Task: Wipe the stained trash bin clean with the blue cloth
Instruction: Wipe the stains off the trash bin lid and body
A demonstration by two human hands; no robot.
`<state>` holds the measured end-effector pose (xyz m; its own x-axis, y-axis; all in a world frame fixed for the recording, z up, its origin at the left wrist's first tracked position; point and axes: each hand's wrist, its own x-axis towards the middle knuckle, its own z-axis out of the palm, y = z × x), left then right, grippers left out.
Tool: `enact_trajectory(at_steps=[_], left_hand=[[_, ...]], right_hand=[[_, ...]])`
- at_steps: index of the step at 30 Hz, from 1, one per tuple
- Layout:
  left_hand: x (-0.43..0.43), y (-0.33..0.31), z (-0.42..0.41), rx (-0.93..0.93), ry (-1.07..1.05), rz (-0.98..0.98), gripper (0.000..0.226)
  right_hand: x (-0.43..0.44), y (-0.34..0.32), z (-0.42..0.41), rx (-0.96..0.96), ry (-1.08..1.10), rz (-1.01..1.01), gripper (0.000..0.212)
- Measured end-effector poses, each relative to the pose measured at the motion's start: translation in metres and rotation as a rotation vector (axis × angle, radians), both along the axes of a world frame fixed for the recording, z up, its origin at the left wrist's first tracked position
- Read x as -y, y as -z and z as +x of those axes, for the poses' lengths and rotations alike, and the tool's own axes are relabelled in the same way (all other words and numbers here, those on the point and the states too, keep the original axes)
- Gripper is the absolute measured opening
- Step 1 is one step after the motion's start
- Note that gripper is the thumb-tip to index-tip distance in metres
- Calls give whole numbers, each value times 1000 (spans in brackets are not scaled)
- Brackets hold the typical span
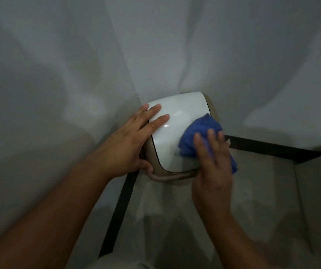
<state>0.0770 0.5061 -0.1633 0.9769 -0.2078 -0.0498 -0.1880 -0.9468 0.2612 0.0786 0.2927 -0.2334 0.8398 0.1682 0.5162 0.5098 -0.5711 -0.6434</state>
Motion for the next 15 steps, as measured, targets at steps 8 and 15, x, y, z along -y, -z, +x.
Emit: enact_trajectory(at_steps=[8,15], left_hand=[[2,2,0,3,-11,-80,131],[7,2,-2,1,-31,-58,132]], right_hand=[[0,46,-16,127,-201,-323,59],[-12,28,-4,65,-46,-220,56]])
